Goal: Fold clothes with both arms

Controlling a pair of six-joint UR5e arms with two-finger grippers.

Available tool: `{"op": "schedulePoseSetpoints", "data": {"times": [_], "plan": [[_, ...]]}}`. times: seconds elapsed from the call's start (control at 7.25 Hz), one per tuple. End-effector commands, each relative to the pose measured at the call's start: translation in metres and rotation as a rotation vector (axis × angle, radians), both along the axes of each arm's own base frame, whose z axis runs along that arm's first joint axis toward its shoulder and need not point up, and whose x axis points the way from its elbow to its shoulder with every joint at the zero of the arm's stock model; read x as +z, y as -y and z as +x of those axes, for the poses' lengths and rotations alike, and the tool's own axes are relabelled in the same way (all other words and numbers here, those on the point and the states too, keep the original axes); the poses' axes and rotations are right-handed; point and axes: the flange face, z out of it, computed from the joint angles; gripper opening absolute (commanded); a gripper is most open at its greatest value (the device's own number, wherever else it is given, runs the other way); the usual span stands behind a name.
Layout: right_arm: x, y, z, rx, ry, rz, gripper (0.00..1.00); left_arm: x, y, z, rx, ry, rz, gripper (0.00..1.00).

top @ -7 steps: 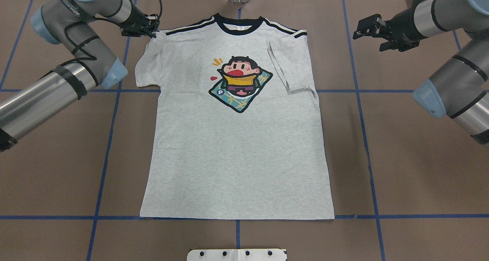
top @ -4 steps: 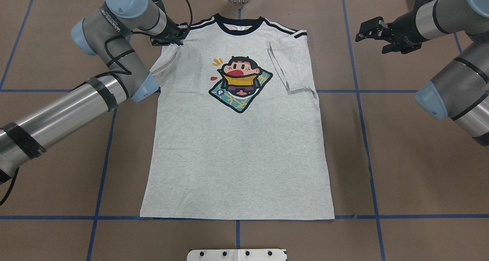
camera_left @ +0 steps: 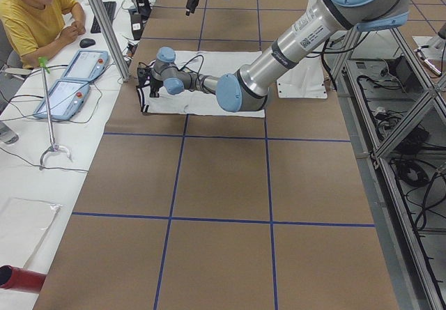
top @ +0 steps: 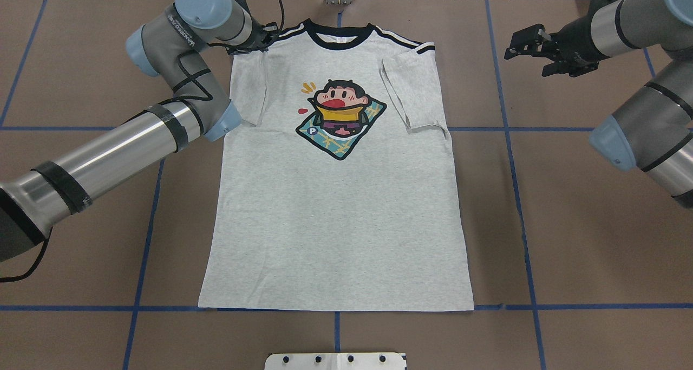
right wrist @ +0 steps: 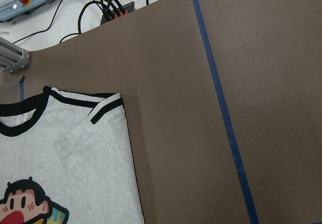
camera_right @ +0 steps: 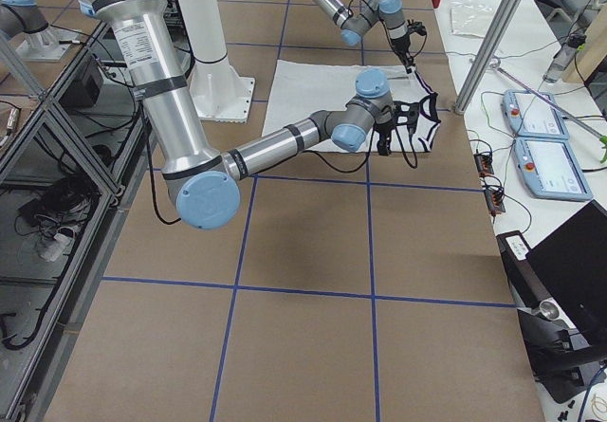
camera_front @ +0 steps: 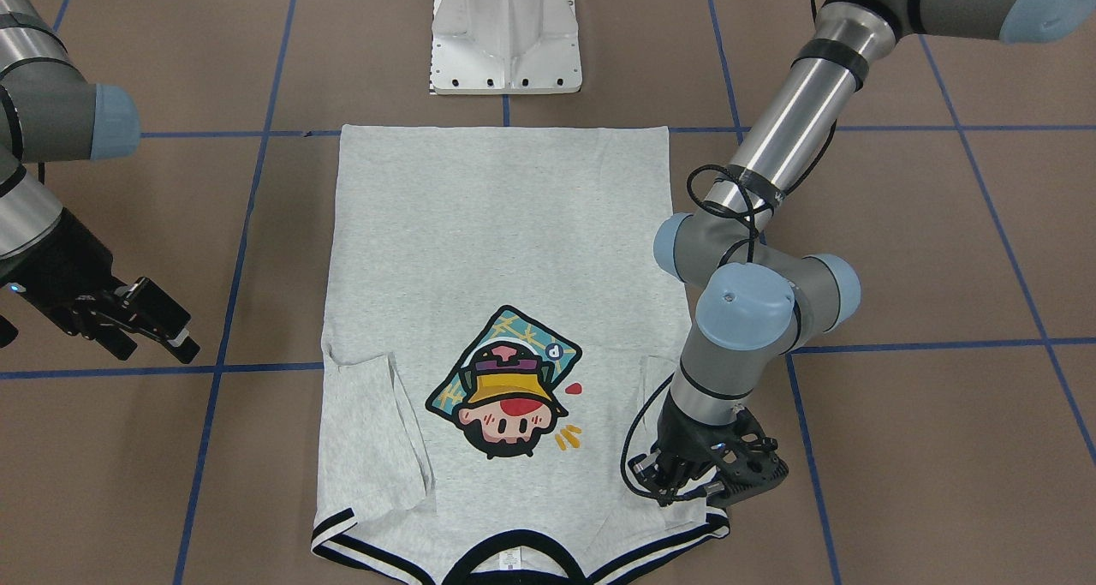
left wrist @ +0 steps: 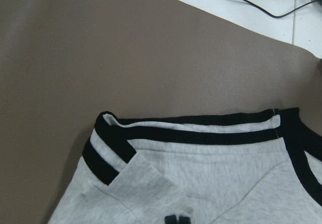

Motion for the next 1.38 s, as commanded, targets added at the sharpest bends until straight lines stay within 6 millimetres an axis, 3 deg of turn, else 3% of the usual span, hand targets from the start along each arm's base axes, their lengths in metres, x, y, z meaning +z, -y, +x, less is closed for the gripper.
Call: {"op": "schedulePoseSetpoints", "data": {"times": [0.0, 0.14, 0.28, 0.55, 0.69, 0.83, 0.97, 1.1, 1.24], "plan": [[0.0, 0.0, 0.0, 0.003, 0.002, -0.004, 1.0, 0.002, 0.002, 0.002, -0.01, -0.005, 0.016, 0.21], [0.0, 0.0, 0.0, 0.003, 0.002, -0.004, 1.0, -0.004, 0.001, 0.001, -0.004, -0.014, 0.023, 0.62], [-0.013, -0.014, 0.003, 0.001, 0.024, 0.002, 1.0, -0.033, -0.017, -0.01, 0.004, -0.077, 0.082, 0.63], [-0.013, -0.062, -0.015, 0.01, 0.089, -0.12, 1.0, -0.037, -0.068, -0.041, 0.105, -0.197, 0.078, 0.64], [0.004, -0.096, -0.028, -0.03, 0.079, -0.163, 0.99, -0.03, -0.099, -0.064, 0.136, -0.24, 0.086, 0.65], [0.02, -0.126, -0.044, -0.067, 0.07, -0.216, 0.97, -0.035, -0.137, -0.09, 0.176, -0.273, 0.093, 0.65], [0.016, -0.151, -0.062, -0.081, 0.091, -0.283, 0.97, -0.051, -0.166, -0.111, 0.227, -0.284, 0.064, 0.65], [0.018, -0.177, -0.093, -0.063, 0.063, -0.345, 0.97, -0.059, -0.185, -0.126, 0.228, -0.272, 0.046, 0.66], [-0.01, -0.213, -0.117, -0.028, -0.042, -0.392, 0.96, -0.058, -0.198, -0.135, 0.229, -0.272, 0.037, 0.68]]}}
